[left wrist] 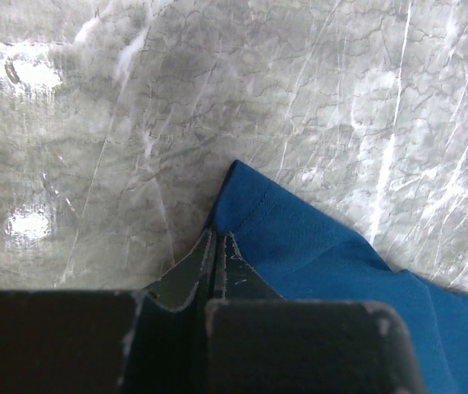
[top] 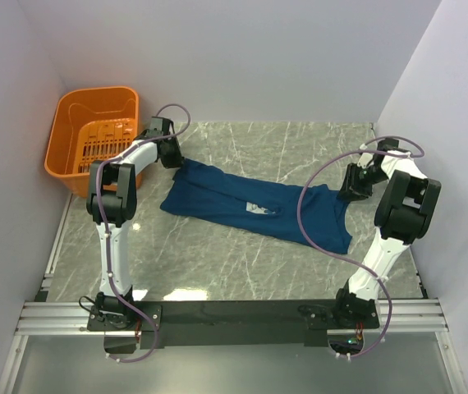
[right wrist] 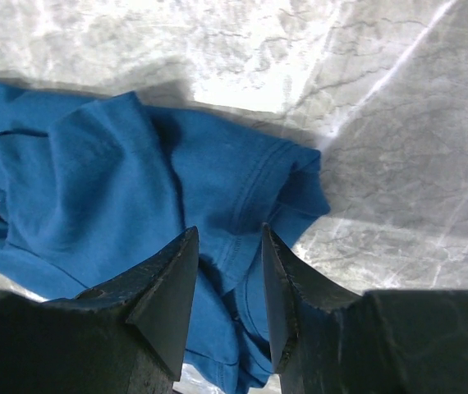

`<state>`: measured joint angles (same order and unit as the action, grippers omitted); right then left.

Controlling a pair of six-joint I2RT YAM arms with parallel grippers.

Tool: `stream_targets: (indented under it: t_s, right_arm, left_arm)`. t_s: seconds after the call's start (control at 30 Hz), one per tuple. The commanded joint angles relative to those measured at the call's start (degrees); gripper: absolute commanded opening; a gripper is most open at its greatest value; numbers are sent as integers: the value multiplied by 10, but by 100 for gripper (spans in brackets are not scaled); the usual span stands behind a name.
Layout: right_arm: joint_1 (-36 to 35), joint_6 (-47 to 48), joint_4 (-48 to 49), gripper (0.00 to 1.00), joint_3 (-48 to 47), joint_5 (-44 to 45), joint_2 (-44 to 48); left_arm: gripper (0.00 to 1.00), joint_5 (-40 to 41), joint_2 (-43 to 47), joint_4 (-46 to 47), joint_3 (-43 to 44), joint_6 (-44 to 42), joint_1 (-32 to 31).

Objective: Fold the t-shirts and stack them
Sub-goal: Fold the tshirt

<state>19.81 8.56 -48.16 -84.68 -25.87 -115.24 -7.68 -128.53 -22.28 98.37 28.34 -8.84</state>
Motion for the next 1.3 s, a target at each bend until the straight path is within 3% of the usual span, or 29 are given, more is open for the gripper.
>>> stream_targets:
  t_s: [0.0, 0.27, 0.37, 0.5, 0.6, 0.87, 1.17, 1.23, 1.27]
  right_arm:
    - [4, -6, 12, 44, -9, 23, -5]
    - [3, -15, 17, 41, -26, -1, -31]
    - [4, -21, 23, 32, -32, -16, -34]
    - [8, -28, 43, 8, -31, -24, -26]
    - [24, -43, 71, 0, -24, -34, -11]
    - [78, -85, 141, 0, 11, -86, 5]
    - [90, -80, 145, 1, 34, -110, 8]
    - [89, -60, 125, 8, 23, -120, 3]
    - [88, -52, 120, 17, 21, -122, 5]
  left_arm:
    - [1, -2, 9, 2, 9, 8, 0]
    - [1, -7, 12, 3, 4, 12, 0]
    - [1, -6, 14, 4, 2, 16, 0]
    - [0, 0, 19, 7, -5, 29, 1]
    - [0, 16, 30, 15, -20, 39, 2]
    - [0, 45, 63, 45, -66, 67, 16]
    - [1, 29, 62, 61, -67, 86, 18]
    - [1, 14, 60, 63, -57, 81, 18]
    - [6, -2, 61, 65, -55, 76, 18]
